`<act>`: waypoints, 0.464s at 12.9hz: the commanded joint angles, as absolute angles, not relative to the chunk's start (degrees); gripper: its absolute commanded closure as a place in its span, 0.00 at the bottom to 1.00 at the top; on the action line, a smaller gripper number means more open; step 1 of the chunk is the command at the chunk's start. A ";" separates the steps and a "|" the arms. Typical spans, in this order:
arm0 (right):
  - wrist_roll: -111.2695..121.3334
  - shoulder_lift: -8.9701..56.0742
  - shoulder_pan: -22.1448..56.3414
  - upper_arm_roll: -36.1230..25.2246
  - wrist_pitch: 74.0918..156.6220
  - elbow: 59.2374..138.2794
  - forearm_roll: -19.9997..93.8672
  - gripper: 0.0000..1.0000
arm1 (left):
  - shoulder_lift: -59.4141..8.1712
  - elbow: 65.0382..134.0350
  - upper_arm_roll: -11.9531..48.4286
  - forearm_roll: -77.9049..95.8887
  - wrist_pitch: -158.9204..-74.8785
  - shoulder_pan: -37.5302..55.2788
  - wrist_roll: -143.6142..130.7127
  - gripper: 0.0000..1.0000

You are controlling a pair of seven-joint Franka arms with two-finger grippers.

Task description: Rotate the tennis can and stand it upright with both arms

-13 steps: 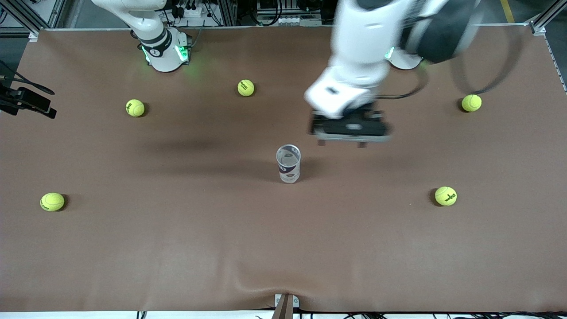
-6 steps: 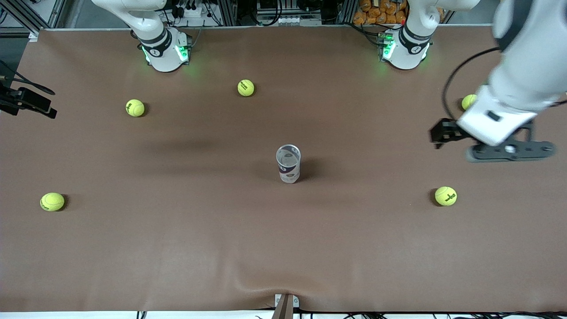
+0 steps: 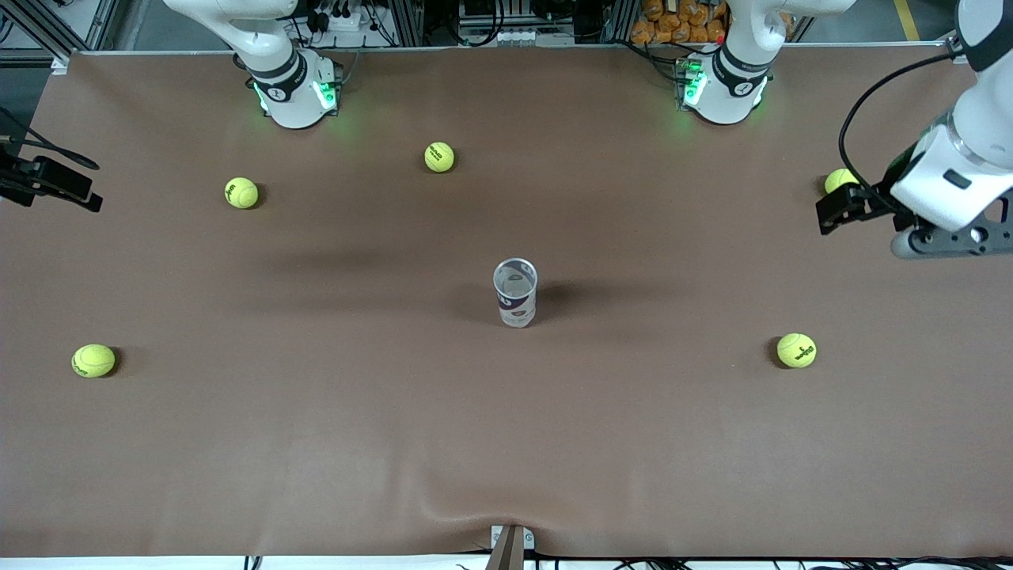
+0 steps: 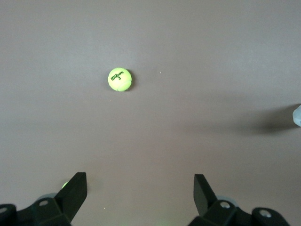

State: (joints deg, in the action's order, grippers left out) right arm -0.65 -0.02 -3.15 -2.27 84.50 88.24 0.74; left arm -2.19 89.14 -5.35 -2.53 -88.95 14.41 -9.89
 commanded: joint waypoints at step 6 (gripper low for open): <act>-1.05 0.18 -3.16 -2.02 84.02 87.45 0.26 0.00 | 8.88 99.69 -5.01 -2.72 -91.32 11.69 -6.43 0.00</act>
State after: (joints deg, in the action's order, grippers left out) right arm -0.65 -0.02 -3.15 -2.18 84.52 88.24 0.74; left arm 7.75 99.82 -5.33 -2.52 -90.88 12.39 -8.59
